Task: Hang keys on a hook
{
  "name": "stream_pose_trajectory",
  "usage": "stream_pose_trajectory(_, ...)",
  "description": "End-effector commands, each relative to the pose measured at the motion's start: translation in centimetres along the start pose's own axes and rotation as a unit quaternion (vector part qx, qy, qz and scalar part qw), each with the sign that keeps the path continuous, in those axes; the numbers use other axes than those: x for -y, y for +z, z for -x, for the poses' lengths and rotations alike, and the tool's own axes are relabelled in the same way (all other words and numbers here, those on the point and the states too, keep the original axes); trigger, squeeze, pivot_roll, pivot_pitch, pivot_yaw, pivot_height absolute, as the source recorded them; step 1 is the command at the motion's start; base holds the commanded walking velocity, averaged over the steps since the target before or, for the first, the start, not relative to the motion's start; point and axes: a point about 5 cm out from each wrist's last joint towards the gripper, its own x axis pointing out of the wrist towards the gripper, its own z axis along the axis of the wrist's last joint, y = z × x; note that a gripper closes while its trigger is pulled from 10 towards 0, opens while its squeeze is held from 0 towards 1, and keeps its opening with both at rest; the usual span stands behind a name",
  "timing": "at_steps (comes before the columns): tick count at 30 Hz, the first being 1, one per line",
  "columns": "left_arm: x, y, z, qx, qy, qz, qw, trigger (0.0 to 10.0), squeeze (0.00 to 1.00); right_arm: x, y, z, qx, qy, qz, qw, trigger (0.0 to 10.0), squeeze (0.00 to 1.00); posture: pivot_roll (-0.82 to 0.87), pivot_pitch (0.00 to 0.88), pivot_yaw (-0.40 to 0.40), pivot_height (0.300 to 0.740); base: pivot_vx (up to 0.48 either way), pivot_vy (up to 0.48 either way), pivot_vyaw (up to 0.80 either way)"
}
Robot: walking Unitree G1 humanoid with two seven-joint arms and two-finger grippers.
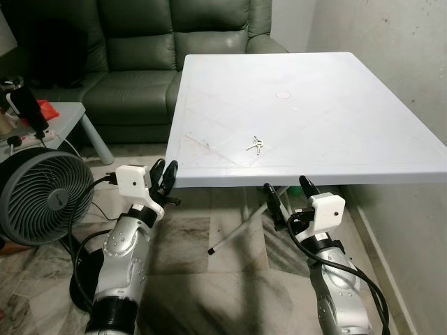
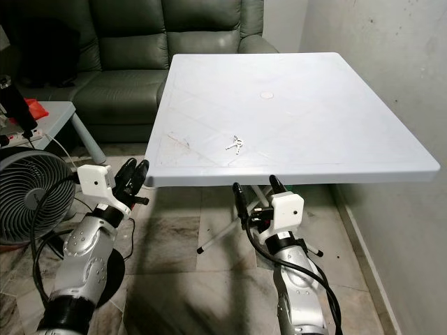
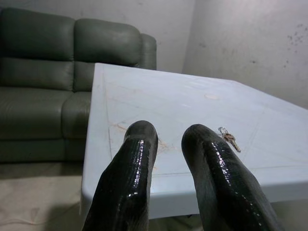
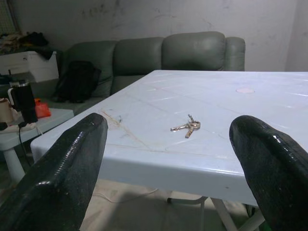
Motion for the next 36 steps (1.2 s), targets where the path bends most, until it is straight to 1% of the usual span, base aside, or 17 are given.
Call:
stream_pose_trajectory(1, 0.0, 0.3, 0.1, 0.001, 0.003, -0.005, 1.000, 10.0, 0.00, -0.2, 0.2, -0.1, -0.002, 0.010, 0.006, 1.000, 10.0, 0.00, -0.12, 0.000, 0.041, 0.740, 0.000, 0.000, 0.00)
stream_pose_trajectory(3, -0.1, 0.3, 0.2, -0.001, 0.015, -0.005, 1.000, 10.0, 0.00, -0.2, 0.4, 0.0, -0.005, 0.017, 0.012, 1.000, 10.0, 0.00, -0.12, 0.000, 0.036, 0.740, 0.000, 0.000, 0.00)
stream_pose_trajectory(6, -0.5, 0.3, 0.4, -0.007, 0.041, -0.009, 0.999, 10.0, 0.00, 0.2, 0.6, 0.2, -0.012, 0.016, 0.023, 1.000, 10.0, 0.00, -0.12, 0.000, 0.030, 0.740, 0.000, 0.000, 0.00)
stream_pose_trajectory(11, -1.0, 0.0, 0.8, -0.028, 0.063, -0.009, 0.998, 10.0, 0.00, 1.0, 0.9, 0.4, -0.022, 0.012, 0.031, 0.999, 10.0, 0.00, -0.12, 0.000, 0.022, 0.740, 0.000, 0.000, 0.00)
stream_pose_trajectory(14, -1.1, -0.4, 1.0, -0.042, 0.065, -0.008, 0.997, 10.0, 0.00, 1.3, 0.9, 0.4, -0.025, 0.011, 0.036, 0.999, 10.0, 0.00, -0.11, 0.000, 0.017, 0.740, 0.000, 0.000, 0.00)
stream_pose_trajectory(19, -1.0, -0.5, 1.1, -0.044, 0.061, -0.005, 0.997, 10.0, 0.00, 1.7, 1.0, 0.4, -0.029, 0.008, 0.040, 0.999, 10.0, 0.00, -0.11, 0.000, 0.014, 0.740, 0.000, 0.000, 0.00)
stream_pose_trajectory(23, -0.8, -0.6, 1.0, -0.050, 0.055, -0.012, 0.997, 10.0, 0.00, 1.8, 1.1, 0.4, -0.030, 0.010, 0.045, 0.998, 10.0, 0.00, -0.12, 0.000, 0.015, 0.740, 0.000, 0.000, 0.00)
stream_pose_trajectory(36, -0.3, -0.6, 0.6, -0.055, 0.046, -0.010, 0.997, 10.0, 0.00, 2.2, 1.4, 0.4, -0.033, 0.012, 0.053, 0.998, 10.0, 0.00, -0.12, 0.000, 0.018, 0.740, 0.323, 0.000, 0.00)
